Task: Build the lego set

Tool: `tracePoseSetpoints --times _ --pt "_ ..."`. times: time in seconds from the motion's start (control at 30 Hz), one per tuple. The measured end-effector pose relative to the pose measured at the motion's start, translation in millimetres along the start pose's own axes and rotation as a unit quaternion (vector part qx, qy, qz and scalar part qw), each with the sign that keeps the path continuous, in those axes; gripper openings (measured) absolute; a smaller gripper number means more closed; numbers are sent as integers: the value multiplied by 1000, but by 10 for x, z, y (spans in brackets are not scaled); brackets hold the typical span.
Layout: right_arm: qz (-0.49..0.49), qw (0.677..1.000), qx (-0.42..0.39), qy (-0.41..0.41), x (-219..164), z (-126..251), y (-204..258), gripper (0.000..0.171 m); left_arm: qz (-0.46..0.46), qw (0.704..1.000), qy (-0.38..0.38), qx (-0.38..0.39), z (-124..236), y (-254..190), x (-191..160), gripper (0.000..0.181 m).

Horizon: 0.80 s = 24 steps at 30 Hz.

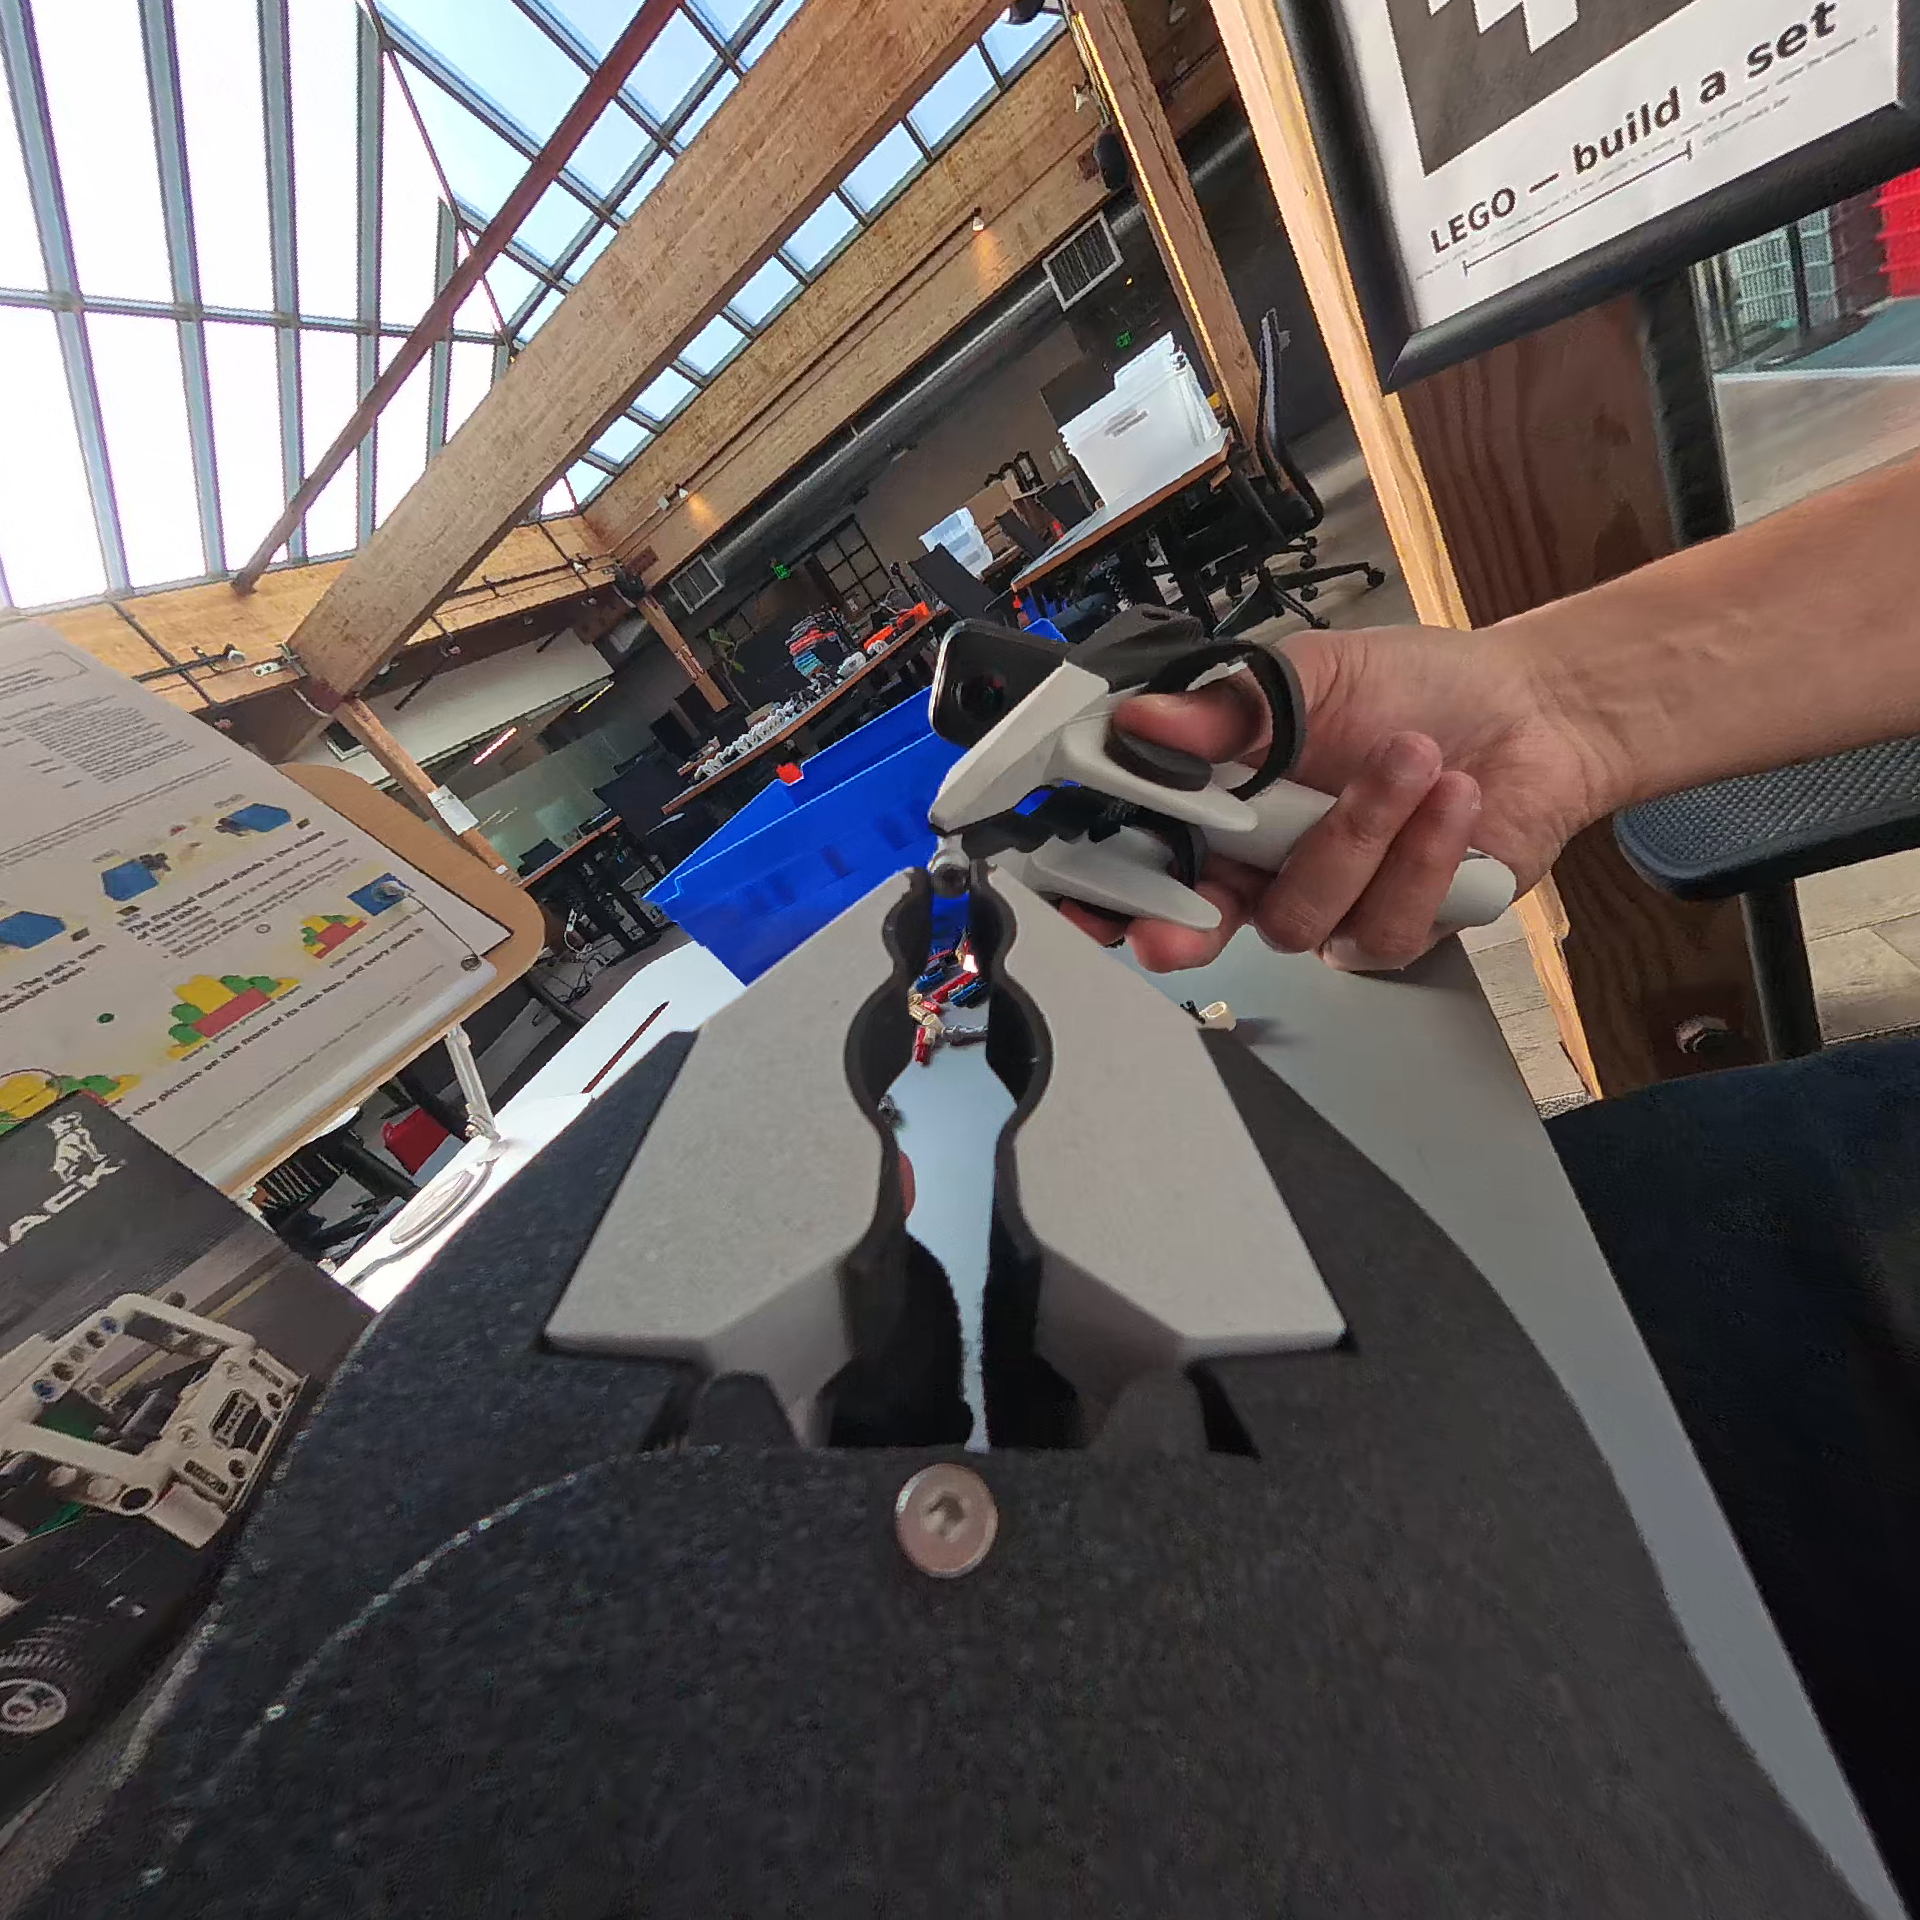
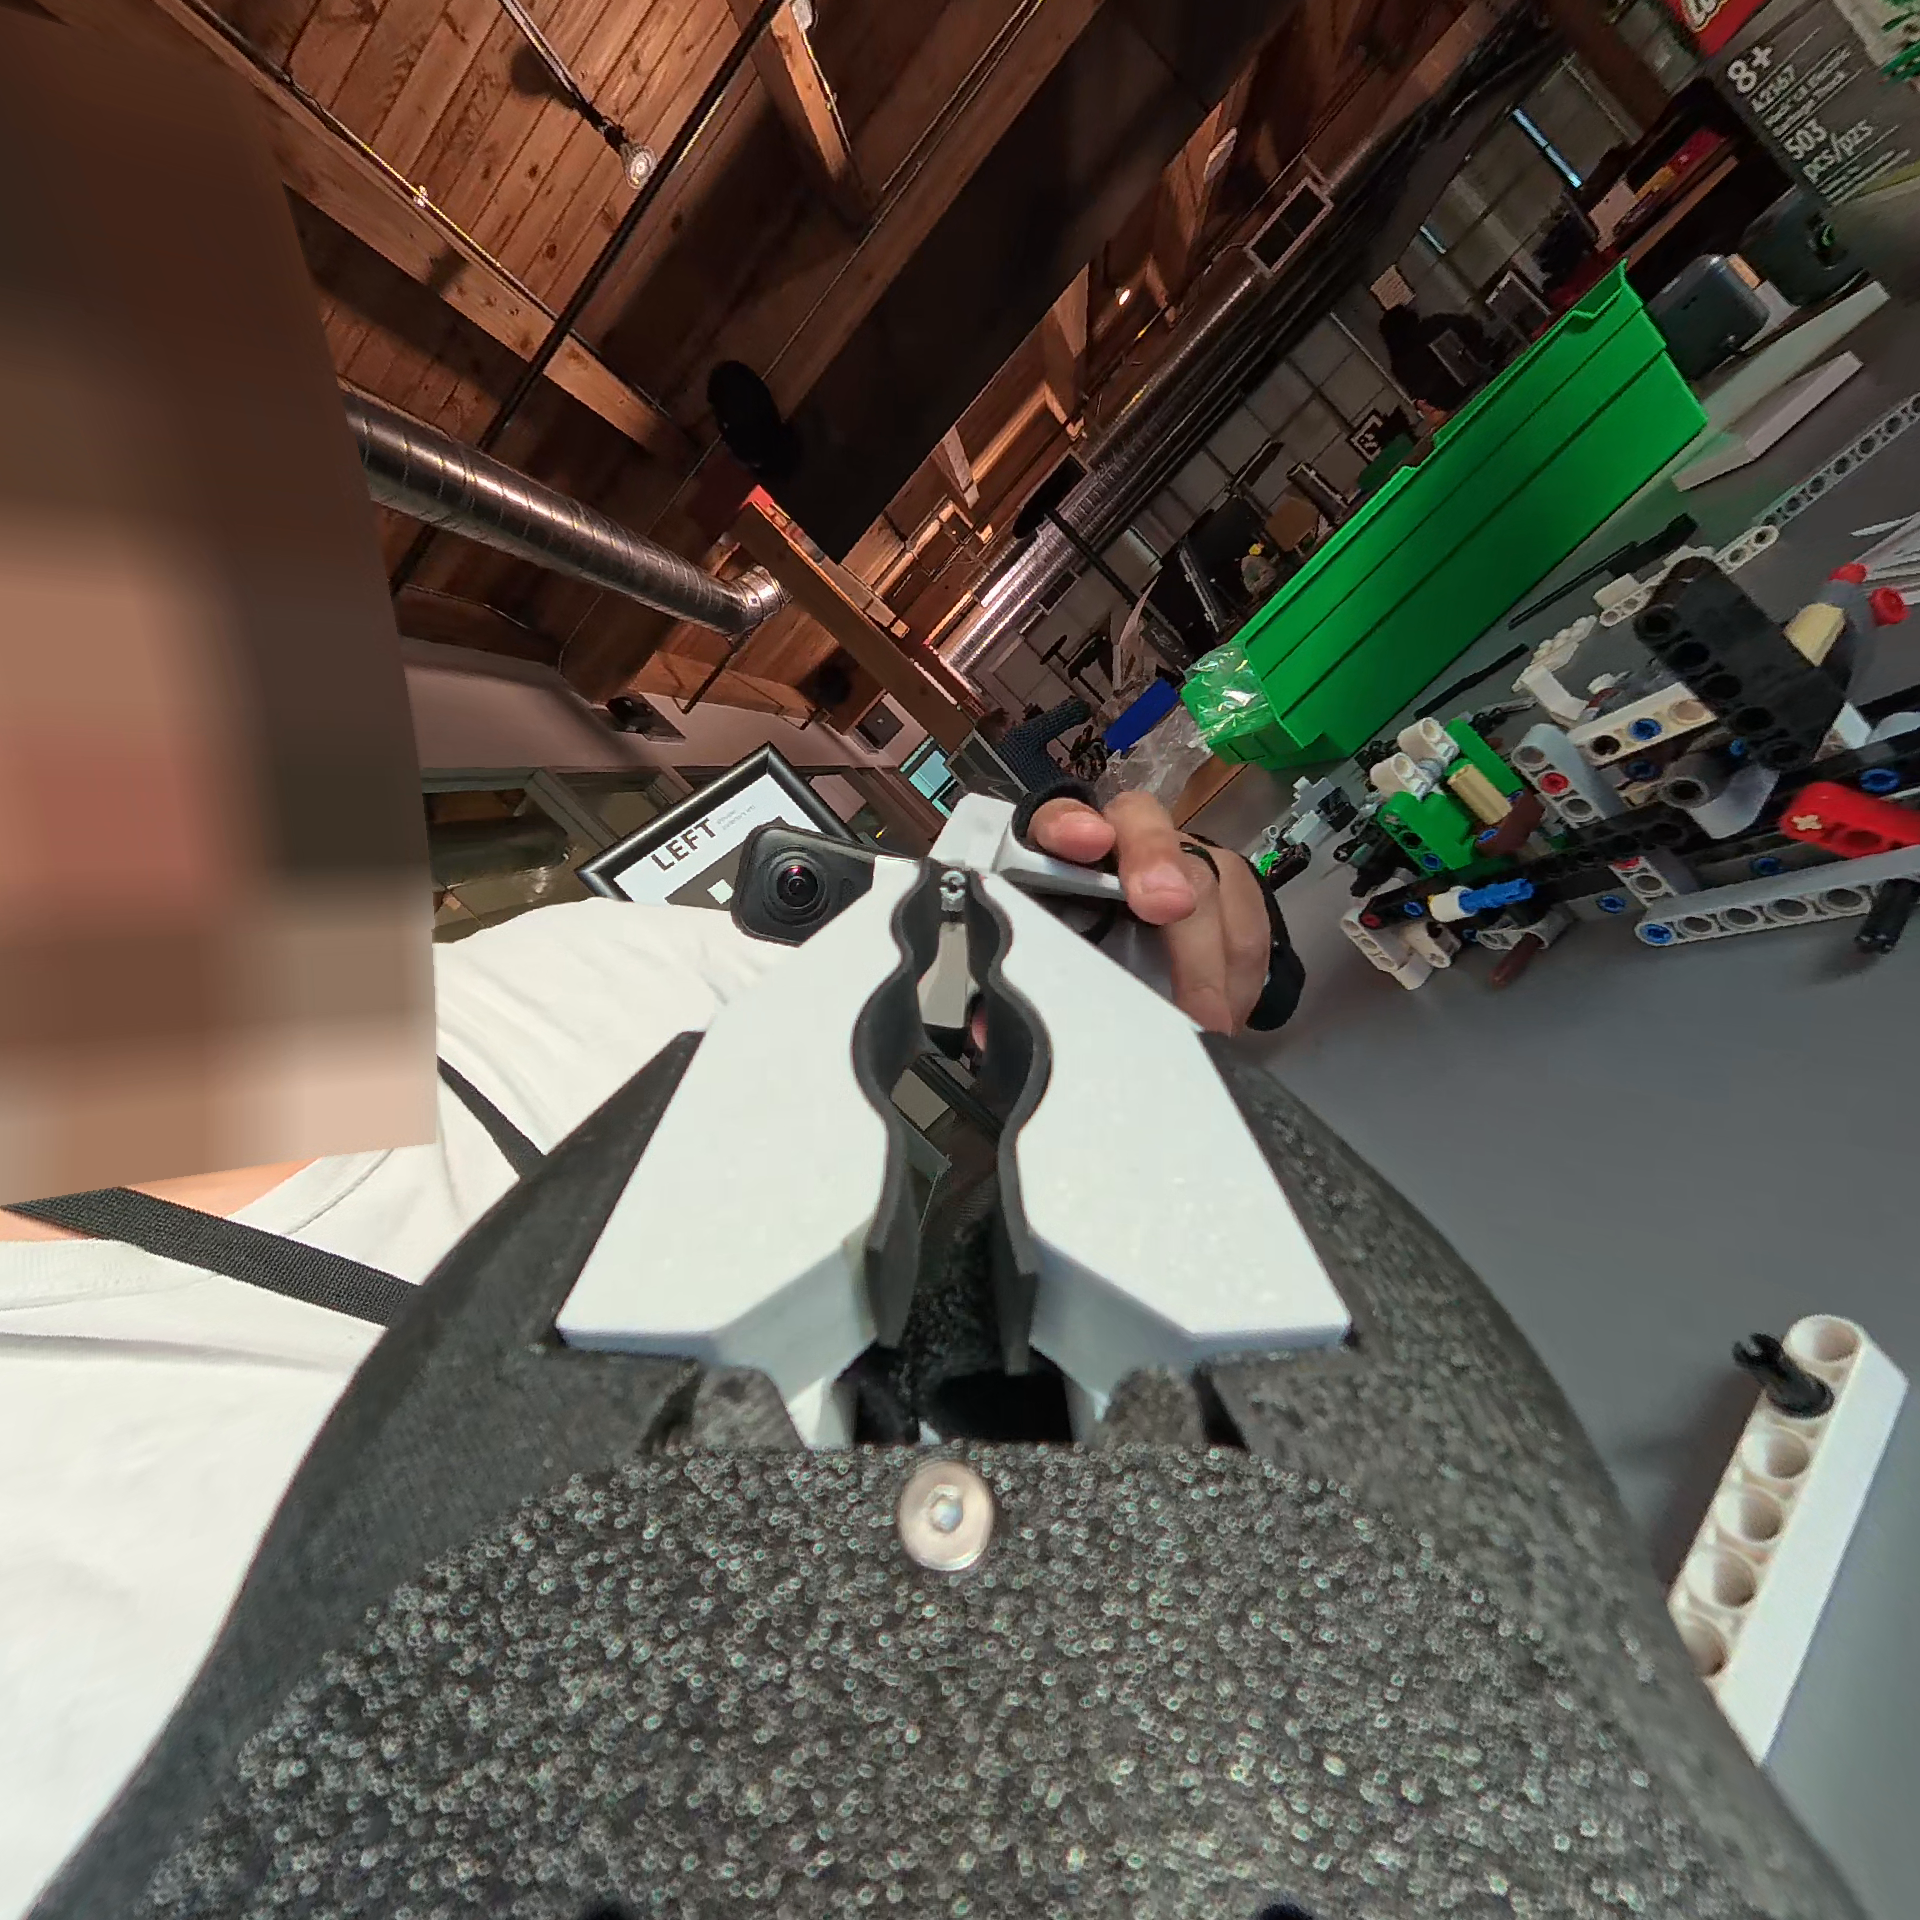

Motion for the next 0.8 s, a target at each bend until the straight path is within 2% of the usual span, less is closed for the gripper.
tracePoseSetpoints --times 0.33,0.8 --pt "19 999 -25 26 -86 -74 -29 2 4 1000 23 -8 8 -24 -73 4" --pt "-55 998 8 29 -76 -96 -63 3 5 1000 -2 -1 38 2 -15 4"
Point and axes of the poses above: each gripper's, where its closed fingertips meet, z back along the fingers, x out of its top, y = z × x across the jaws, the point moved 3 cm from there along z, back along the fingers, and after that the axes turned 3 degrees about -x, right-handed, at the moved point
